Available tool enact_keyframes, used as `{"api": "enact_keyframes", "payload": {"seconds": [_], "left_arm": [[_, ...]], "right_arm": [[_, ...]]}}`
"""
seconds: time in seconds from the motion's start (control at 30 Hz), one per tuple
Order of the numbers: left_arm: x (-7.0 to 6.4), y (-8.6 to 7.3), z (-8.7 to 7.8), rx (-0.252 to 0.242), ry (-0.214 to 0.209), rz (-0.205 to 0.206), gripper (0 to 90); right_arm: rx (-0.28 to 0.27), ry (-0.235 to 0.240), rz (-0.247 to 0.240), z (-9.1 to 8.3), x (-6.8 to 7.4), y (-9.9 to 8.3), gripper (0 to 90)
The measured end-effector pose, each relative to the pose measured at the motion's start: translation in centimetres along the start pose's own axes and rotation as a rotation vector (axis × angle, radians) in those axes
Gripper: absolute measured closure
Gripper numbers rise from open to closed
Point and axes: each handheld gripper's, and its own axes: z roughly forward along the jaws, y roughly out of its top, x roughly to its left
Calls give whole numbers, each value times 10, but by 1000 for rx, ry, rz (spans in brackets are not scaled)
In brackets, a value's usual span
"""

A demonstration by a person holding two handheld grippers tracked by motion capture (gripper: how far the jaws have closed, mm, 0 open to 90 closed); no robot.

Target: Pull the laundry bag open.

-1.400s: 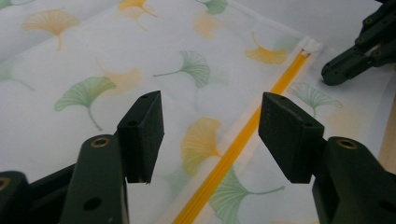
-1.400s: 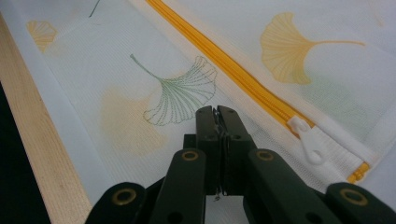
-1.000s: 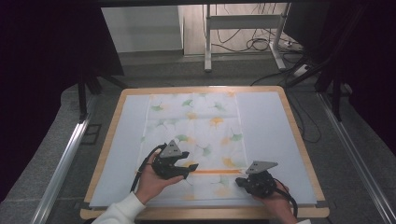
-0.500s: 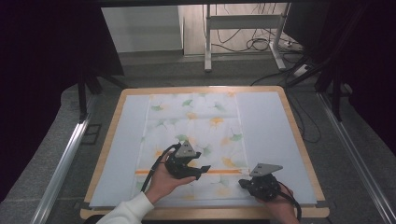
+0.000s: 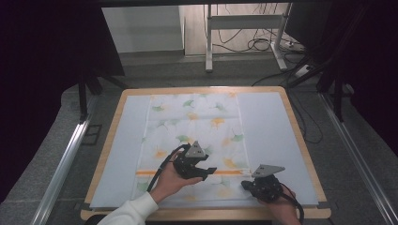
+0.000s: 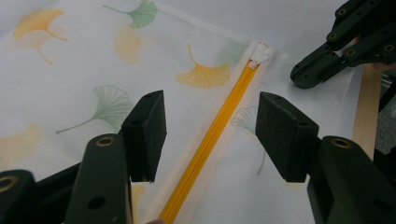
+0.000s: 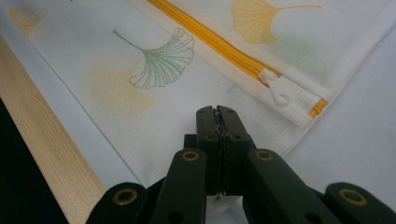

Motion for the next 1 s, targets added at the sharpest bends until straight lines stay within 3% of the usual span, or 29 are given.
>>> {"api": "enact_keyframes", "payload": {"seconds": [0.2, 0.57, 0.83, 1.0], "left_arm": [[-5, 11, 17, 12, -48, 20, 422], [-19, 30, 46, 20, -64, 87, 416], [-18, 33, 55, 18, -64, 95, 373], [-19, 37, 62, 37, -76, 131, 398]], "right_arm": [[3, 0, 3, -2, 0, -2, 878], [8, 5, -4, -4, 1, -3, 877], [9, 4, -4, -3, 1, -3, 877], [9, 6, -2, -3, 1, -2, 878]]}}
